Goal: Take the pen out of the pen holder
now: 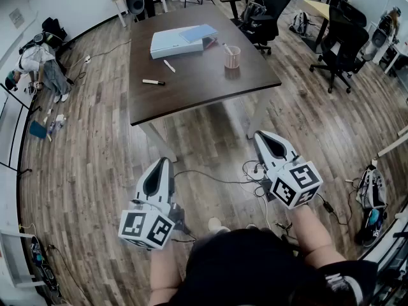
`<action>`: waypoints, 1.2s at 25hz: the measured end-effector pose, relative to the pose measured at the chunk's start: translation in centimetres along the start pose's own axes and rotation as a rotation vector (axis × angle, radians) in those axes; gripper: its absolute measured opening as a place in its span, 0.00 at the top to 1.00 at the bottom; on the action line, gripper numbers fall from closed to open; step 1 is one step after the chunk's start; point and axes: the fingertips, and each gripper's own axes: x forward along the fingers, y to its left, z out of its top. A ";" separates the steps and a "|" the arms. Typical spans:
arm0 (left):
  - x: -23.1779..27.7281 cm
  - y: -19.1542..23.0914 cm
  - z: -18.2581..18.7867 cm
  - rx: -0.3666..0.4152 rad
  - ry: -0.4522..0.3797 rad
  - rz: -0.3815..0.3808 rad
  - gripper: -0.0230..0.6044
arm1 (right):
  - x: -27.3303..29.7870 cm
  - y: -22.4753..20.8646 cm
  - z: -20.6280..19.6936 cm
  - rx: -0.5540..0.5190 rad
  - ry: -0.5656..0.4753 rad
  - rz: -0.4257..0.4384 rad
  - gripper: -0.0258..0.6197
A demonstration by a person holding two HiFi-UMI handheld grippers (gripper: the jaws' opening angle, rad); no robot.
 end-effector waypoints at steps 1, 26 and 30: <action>-0.1 0.6 0.1 0.004 0.004 0.001 0.91 | 0.5 0.2 -0.1 0.001 -0.002 -0.003 0.93; 5.7 9.7 -0.1 0.004 0.069 0.019 0.91 | 12.7 -0.6 -3.3 0.027 0.070 -0.005 0.93; 10.3 10.8 0.4 0.010 0.074 0.030 0.91 | 16.6 -3.1 -2.6 -0.010 0.075 0.016 0.93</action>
